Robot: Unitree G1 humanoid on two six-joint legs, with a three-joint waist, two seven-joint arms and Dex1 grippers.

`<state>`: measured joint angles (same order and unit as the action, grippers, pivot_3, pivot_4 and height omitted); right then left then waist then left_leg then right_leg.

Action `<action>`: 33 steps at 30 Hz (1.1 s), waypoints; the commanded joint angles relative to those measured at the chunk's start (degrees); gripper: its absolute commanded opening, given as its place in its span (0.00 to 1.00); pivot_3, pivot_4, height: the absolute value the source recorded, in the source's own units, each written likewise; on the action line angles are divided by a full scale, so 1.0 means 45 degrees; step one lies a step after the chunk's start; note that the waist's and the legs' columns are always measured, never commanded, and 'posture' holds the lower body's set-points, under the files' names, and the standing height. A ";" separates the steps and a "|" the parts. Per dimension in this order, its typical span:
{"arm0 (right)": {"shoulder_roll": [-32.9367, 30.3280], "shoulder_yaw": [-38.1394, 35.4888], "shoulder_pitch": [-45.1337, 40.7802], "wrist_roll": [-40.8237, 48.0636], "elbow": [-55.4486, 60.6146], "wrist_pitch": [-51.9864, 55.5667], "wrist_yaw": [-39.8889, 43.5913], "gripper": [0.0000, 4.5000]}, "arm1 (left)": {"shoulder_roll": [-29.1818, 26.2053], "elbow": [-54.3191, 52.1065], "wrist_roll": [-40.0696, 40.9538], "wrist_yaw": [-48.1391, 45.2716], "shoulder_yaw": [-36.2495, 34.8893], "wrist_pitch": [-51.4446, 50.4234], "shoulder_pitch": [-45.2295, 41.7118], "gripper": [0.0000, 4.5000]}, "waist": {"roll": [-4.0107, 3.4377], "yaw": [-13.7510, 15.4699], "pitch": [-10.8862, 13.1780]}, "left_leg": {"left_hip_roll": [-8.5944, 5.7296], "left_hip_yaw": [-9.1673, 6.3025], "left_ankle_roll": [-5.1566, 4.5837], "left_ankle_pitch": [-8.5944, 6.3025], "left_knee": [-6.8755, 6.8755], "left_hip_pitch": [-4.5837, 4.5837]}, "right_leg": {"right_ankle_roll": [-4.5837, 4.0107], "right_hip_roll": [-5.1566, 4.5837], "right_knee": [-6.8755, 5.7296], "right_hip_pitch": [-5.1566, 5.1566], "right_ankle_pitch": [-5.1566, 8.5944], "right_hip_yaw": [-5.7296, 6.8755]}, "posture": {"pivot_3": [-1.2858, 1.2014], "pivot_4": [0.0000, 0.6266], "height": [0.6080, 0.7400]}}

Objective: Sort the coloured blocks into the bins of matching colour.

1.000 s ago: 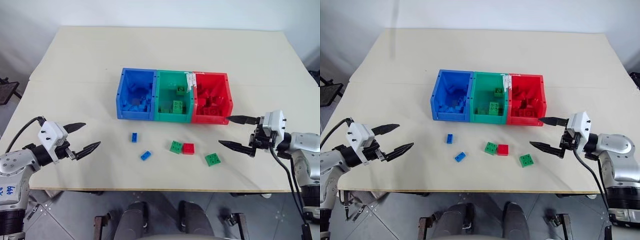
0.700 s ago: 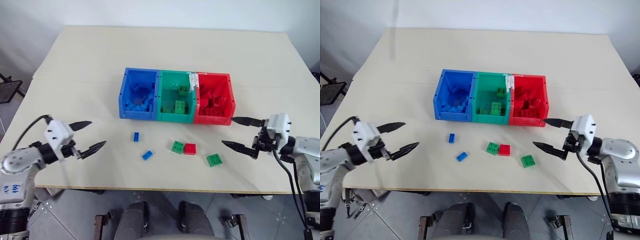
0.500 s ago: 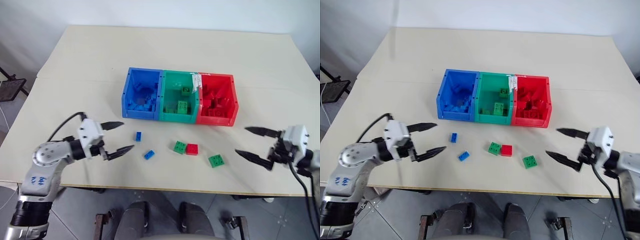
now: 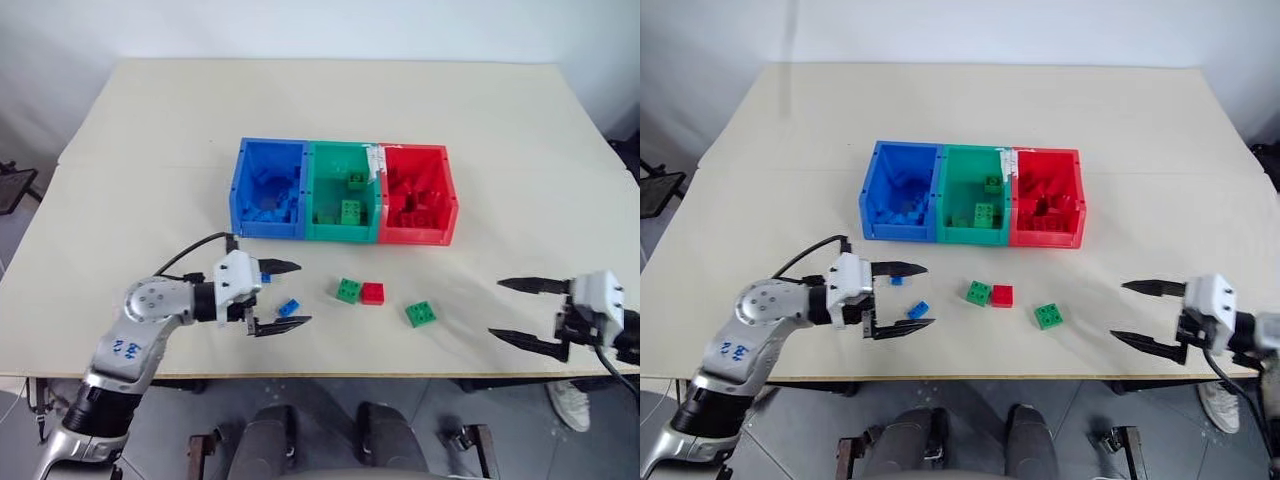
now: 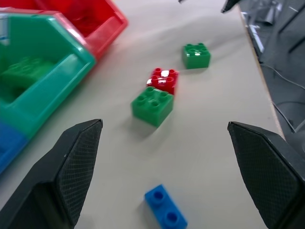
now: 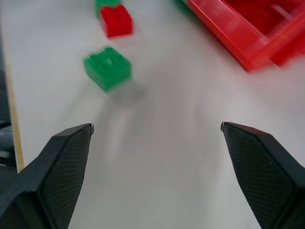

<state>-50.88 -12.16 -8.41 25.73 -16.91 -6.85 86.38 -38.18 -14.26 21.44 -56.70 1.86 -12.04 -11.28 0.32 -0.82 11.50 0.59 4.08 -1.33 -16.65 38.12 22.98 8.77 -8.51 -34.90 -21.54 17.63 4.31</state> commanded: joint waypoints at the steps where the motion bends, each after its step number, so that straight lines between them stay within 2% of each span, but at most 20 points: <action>1: 0.0203 0.1322 -0.0942 -0.0361 0.0266 0.0424 0.0830 1.00 | -0.0381 -0.0416 0.0645 -0.0155 -0.1137 0.0011 0.0719 0.99 | -0.0006 0.0026 0.0003 | 0.0002 -0.0006 0.0002 0.0000 0.0000 0.0000 | -0.0004 -0.0001 -0.0006 -0.0003 0.0002 0.0005 | 0.52 0.24 1.00; 3: 0.0446 0.2099 -0.1730 -0.0696 -0.0084 0.0264 0.1092 1.00 | -0.0466 -0.0415 0.0986 -0.0159 -0.1747 -0.0071 0.1209 0.99 | -0.0007 0.0052 0.0004 | 0.0000 -0.0006 0.0004 -0.0001 0.0001 0.0002 | -0.0005 -0.0006 -0.0004 -0.0005 0.0003 0.0005 | 0.52 0.24 1.00; 8: 0.0841 0.3422 -0.3077 -0.1082 -0.1029 0.0207 0.1354 1.00 | -0.0807 0.0097 0.0373 -0.0600 -0.2172 0.1194 0.2129 0.99 | -0.0012 0.0209 0.0006 | -0.0003 -0.0017 0.0012 -0.0008 0.0005 0.0012 | -0.0007 -0.0015 0.0010 -0.0010 0.0002 0.0015 | 0.52 0.24 1.00; 11: 0.0742 0.4279 -0.3318 -0.0929 -0.1160 -0.0253 0.1360 0.87 | -0.0776 0.0017 0.0360 -0.0355 -0.2401 0.1311 0.2489 1.00 | -0.0012 0.0184 0.0006 | -0.0004 -0.0034 0.0024 -0.0020 0.0002 0.0022 | -0.0009 -0.0020 0.0020 -0.0010 0.0003 0.0033 | 0.52 0.24 1.00; 15: 0.0443 0.4807 -0.3439 -0.0686 -0.1473 -0.0751 0.1360 0.58 | -0.0688 -0.0275 0.0423 -0.0090 -0.2472 0.1226 0.2674 1.00 | -0.0013 0.0131 0.0006 | 0.0005 -0.0032 0.0032 -0.0031 -0.0006 0.0022 | -0.0008 -0.0011 0.0001 -0.0012 0.0003 0.0045 | 0.52 0.24 1.00; 18: 0.0654 0.4468 -0.3493 -0.0438 -0.1263 -0.0685 0.1328 0.34 | -0.0637 -0.0262 0.0404 0.0081 -0.2479 0.1269 0.2708 1.00 | -0.0013 0.0132 0.0006 | 0.0007 -0.0026 0.0032 -0.0031 -0.0006 0.0022 | -0.0008 -0.0006 -0.0013 -0.0012 0.0003 0.0049 | 0.52 0.24 1.00; 25: 0.0664 0.3615 -0.3652 0.0944 0.1823 0.3147 -0.0317 0.33 | -0.0563 -0.0471 0.0576 0.0733 -0.2907 0.0833 0.3082 1.00 | -0.0013 0.0120 0.0006 | 0.0015 -0.0027 0.0032 -0.0031 -0.0002 0.0021 | -0.0009 -0.0006 -0.0015 -0.0014 0.0003 0.0048 | 0.52 0.24 1.00; 29: 0.1557 0.3410 -0.5748 0.1103 0.2425 0.6249 -0.2930 0.33 | -0.0477 -0.0466 0.0592 0.1031 -0.3237 0.0778 0.3319 1.00 | -0.0014 0.0021 0.0007 | 0.0022 -0.0022 0.0042 -0.0038 -0.0003 0.0021 | -0.0019 -0.0014 0.0007 -0.0032 0.0005 0.0041 | 0.52 0.24 1.00; 33: 0.2839 0.3863 -0.8057 0.0025 0.1377 0.6975 -0.4601 0.33 | -0.0278 -0.0365 0.0413 0.1445 -0.3302 0.0892 0.3266 1.00 | -0.0016 -0.0082 0.0007 | 0.0033 -0.0025 0.0119 -0.0069 -0.0011 0.0029 | -0.0052 -0.0023 -0.0025 -0.0075 0.0003 0.0037 | 0.52 0.24 1.00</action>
<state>-39.39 5.34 -42.50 27.98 -8.93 23.69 68.79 -39.68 -14.99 23.27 -51.11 -11.55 -8.67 3.16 0.25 -1.19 11.53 0.76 3.96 -0.82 -16.95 38.07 23.14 8.53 -8.60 -35.02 -21.89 17.64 4.51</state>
